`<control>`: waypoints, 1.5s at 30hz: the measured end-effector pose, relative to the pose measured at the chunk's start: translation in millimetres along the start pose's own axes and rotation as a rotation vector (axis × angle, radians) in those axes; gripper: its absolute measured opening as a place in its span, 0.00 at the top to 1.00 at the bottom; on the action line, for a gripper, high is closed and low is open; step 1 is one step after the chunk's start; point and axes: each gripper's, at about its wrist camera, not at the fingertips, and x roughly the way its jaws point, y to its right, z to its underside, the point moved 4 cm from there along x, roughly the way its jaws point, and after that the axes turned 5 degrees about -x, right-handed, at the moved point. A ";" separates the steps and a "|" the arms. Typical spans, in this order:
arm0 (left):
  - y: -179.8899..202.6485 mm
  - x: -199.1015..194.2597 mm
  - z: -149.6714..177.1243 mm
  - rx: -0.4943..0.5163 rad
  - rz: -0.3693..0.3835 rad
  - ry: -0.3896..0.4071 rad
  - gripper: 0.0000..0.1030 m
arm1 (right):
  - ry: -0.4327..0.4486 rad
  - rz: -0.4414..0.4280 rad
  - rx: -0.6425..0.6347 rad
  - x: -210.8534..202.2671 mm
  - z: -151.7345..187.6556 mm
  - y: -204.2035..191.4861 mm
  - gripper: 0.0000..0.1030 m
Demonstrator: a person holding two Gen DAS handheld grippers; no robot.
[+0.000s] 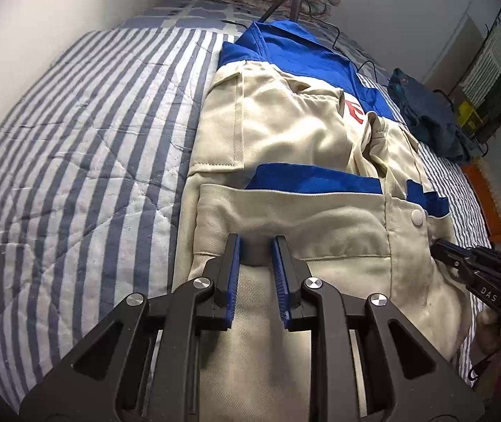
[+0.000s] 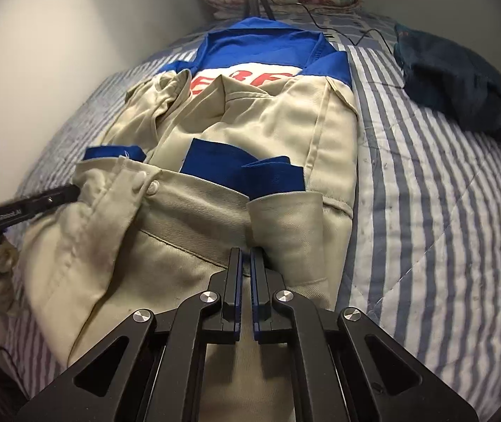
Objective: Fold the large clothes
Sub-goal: 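Release the hem and lift both tools away from the folded jacket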
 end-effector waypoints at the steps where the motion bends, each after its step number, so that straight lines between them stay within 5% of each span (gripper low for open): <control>1: 0.8 -5.0 -0.1 -0.003 -0.009 0.004 0.79 | 0.002 0.027 -0.010 -5.1 -2.3 -2.3 0.97; 4: 7.7 -37.9 -1.0 0.005 -0.014 0.054 0.79 | 0.037 0.102 -0.038 -30.9 -7.3 -11.5 0.96; 13: 35.2 -167.8 11.4 0.067 0.021 0.238 0.79 | 0.212 0.187 -0.077 -154.9 -7.9 -51.4 0.72; 20: 57.6 -266.2 33.2 0.147 0.047 0.352 0.78 | 0.314 0.261 -0.153 -243.9 2.5 -85.5 0.72; 23: 66.8 -303.7 40.1 0.184 0.052 0.391 0.66 | 0.360 0.278 -0.179 -279.2 7.8 -98.5 0.71; 28: 83.3 -351.7 49.4 0.241 0.045 0.453 0.62 | 0.411 0.272 -0.194 -316.6 12.9 -111.5 0.66; 31: 89.4 -367.0 51.0 0.248 0.040 0.481 0.47 | 0.428 0.270 -0.200 -326.4 13.7 -114.4 0.64; 45: 96.0 -364.2 -5.4 0.290 -0.047 0.533 0.46 | 0.457 0.223 -0.153 -331.2 -20.6 -77.3 0.47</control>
